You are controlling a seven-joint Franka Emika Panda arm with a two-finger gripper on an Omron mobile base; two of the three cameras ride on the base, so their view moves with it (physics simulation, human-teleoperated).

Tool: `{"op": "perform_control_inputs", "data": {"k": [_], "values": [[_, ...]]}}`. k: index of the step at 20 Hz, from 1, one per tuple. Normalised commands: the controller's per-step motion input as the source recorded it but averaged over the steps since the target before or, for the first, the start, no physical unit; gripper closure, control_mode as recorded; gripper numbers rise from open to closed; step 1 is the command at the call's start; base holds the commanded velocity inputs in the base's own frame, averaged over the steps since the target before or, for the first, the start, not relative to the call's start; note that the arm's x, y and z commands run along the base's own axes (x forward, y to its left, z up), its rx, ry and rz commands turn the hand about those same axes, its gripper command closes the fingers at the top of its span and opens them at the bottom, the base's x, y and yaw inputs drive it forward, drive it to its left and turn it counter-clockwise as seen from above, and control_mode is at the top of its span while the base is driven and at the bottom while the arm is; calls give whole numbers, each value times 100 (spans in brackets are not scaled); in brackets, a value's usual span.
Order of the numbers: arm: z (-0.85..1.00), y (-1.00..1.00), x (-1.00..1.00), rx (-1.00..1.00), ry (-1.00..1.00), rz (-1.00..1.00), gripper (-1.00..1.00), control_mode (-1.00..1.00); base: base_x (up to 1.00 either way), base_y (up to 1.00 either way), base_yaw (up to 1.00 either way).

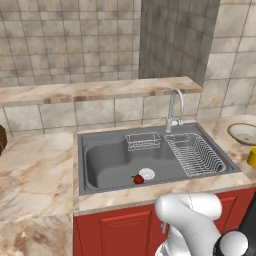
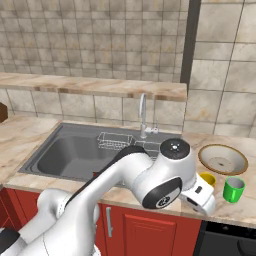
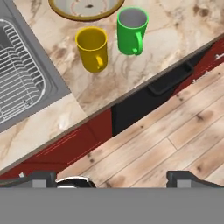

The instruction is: Clear the mugs and bowl far away from the sink.

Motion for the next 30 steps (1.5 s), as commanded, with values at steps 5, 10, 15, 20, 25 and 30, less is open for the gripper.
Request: {"op": "perform_control_inputs", "data": {"k": [5,10,15,20,25,30], "values": [[-13,-3,12,-6,0,13,-100,-100,0,0,0],[-15,0,11,-12,1,17,-100,-100,0,0,0],[-8,0,17,-7,0,3,-100,-100,0,0,0],[-13,0,30,-2,2,2,-100,-100,0,0,0],[-18,-12,35,0,5,2,-100,-100,0,0,0],[-22,-27,37,2,6,0,-100,-100,0,0,0]]}}
